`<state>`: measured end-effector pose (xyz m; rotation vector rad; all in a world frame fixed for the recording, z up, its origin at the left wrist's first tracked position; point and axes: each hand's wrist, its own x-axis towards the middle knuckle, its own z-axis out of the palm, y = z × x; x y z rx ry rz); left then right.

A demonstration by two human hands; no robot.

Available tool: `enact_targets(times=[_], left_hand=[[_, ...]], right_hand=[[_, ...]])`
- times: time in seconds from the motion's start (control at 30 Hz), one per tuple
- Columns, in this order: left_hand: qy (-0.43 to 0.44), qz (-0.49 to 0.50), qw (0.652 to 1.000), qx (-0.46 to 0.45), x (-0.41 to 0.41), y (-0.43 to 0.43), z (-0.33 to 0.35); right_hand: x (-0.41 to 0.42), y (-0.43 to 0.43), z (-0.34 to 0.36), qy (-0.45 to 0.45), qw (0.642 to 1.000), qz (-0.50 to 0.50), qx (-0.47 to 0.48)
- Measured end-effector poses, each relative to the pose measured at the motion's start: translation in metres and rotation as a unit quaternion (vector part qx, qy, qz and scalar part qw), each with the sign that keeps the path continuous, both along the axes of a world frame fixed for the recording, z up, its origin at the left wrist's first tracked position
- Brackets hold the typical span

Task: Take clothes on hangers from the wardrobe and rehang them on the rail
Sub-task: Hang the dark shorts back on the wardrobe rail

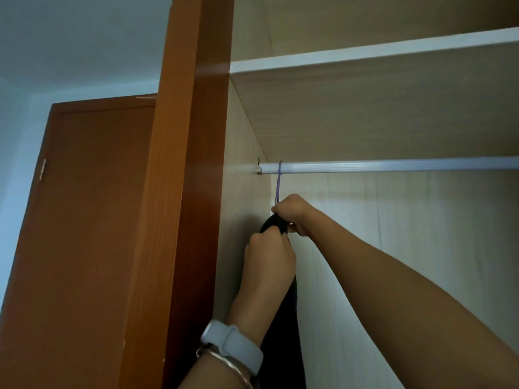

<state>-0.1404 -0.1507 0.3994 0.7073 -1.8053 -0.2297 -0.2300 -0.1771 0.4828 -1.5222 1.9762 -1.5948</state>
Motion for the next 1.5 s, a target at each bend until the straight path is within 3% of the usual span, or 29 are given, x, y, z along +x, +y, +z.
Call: enact_targets(times=[0.1, 0.23, 0.4, 0.5, 0.67, 0.77, 0.93, 1.0, 1.13, 1.3, 1.5], left_hand=[[0.018, -0.013, 1.0, -0.001, 0.002, -0.001, -0.006], [0.047, -0.051, 0.997, 0.024, 0.008, 0.003, -0.033], [0.023, -0.057, 0.994, 0.093, 0.018, 0.006, -0.12], [-0.002, -0.043, 0.987, 0.153, 0.023, 0.01, -0.177], [0.002, -0.011, 0.992, 0.124, 0.033, 0.019, -0.226], [-0.015, 0.006, 0.982, 0.189, 0.041, 0.024, -0.253], [-0.061, 0.013, 0.959, 0.275, 0.051, 0.04, -0.304], [-0.074, 0.003, 0.954, 0.289, 0.054, 0.048, -0.318], [-0.146, 0.024, 0.944, 0.295, 0.062, 0.06, -0.338], [-0.227, 0.043, 0.914, 0.333, 0.087, 0.077, -0.388], [-0.289, 0.025, 0.859, 0.422, 0.154, 0.117, -0.444]], right_hand=[[0.006, 0.006, -0.008, -0.028, 0.999, 0.011, -0.009], [0.017, 0.035, -0.044, -0.093, 0.989, 0.103, -0.041], [0.017, 0.075, -0.144, -0.1, 0.981, 0.142, -0.091], [0.013, 0.092, -0.214, -0.112, 0.981, 0.154, -0.031], [0.003, 0.106, -0.295, -0.134, 0.988, 0.069, 0.041], [0.003, 0.117, -0.323, -0.134, 0.987, 0.048, 0.071], [0.024, 0.124, -0.368, -0.003, 0.971, 0.122, 0.206], [0.039, 0.126, -0.39, 0.01, 0.961, 0.14, 0.237], [0.055, 0.132, -0.438, 0.017, 0.968, 0.067, 0.241], [0.06, 0.147, -0.481, 0.042, 0.945, 0.077, 0.314], [0.075, 0.171, -0.533, 0.045, 0.898, 0.159, 0.407]])
